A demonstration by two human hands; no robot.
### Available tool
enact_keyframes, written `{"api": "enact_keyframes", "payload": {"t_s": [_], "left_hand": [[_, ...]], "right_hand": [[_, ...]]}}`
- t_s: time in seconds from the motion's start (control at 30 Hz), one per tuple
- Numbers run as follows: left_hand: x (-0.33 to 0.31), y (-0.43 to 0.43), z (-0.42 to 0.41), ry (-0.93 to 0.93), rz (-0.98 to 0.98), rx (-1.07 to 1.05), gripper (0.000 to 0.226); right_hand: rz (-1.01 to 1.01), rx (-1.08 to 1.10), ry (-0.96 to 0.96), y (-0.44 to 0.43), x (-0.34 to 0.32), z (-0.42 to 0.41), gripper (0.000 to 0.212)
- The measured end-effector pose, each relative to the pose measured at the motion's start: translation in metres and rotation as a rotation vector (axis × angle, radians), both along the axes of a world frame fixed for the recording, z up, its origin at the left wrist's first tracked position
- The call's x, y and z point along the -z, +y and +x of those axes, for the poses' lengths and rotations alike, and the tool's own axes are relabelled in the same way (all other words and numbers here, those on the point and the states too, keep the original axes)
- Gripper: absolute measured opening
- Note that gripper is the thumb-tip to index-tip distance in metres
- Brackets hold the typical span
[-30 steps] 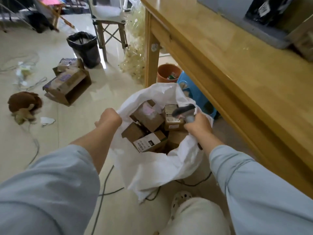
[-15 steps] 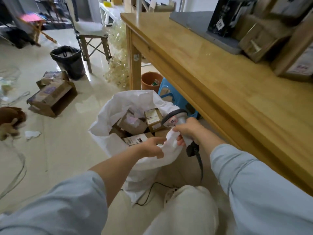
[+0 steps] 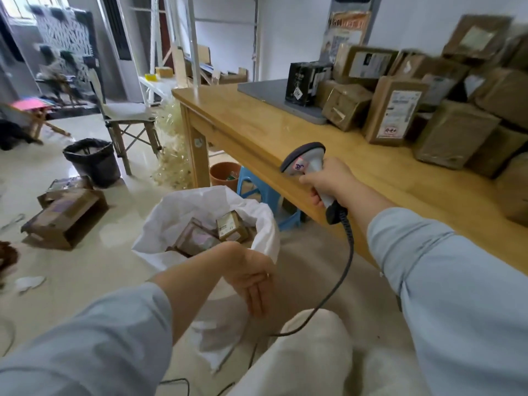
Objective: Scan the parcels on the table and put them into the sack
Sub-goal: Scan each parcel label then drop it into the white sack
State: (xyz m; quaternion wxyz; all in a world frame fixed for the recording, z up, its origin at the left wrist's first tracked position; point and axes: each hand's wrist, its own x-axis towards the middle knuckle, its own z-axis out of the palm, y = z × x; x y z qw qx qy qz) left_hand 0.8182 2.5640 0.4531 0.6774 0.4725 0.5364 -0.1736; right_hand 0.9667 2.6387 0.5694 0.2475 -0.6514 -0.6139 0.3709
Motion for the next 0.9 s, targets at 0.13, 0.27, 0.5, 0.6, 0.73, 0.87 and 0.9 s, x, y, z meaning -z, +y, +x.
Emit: {"api": "enact_keyframes", "payload": {"t_s": [0.13,0.27,0.5,0.6,0.73,0.87,0.9], "left_hand": [[-0.061,0.005,0.015,0.097,0.291,-0.145,0.053],[-0.124,0.032,0.049,0.078,0.689,-0.243,0.044],[-0.194,0.081,0.148,-0.065,1.113,-0.303,0.033],[-0.201,0.096,0.21,-0.107,1.159,-0.274,0.033],[-0.195,0.103,0.294,-0.186,1.08,-0.251,0.023],[-0.18,0.109,0.362,-0.27,1.003,-0.274,0.034],[-0.177,0.11,0.375,-0.285,0.982,-0.278,0.036]], "right_hand": [[0.168,0.097,-0.065,-0.015,-0.024,0.028,0.015],[0.221,0.297,0.226,-0.022,-0.059,0.072,0.016],[0.32,0.646,0.439,-0.033,-0.103,0.172,0.025],[0.328,0.758,0.338,-0.044,-0.107,0.228,0.032],[0.33,0.913,0.296,-0.059,-0.1,0.305,0.047],[0.244,0.986,0.419,-0.063,-0.081,0.368,0.072],[0.231,0.99,0.466,-0.06,-0.073,0.382,0.074]]}}
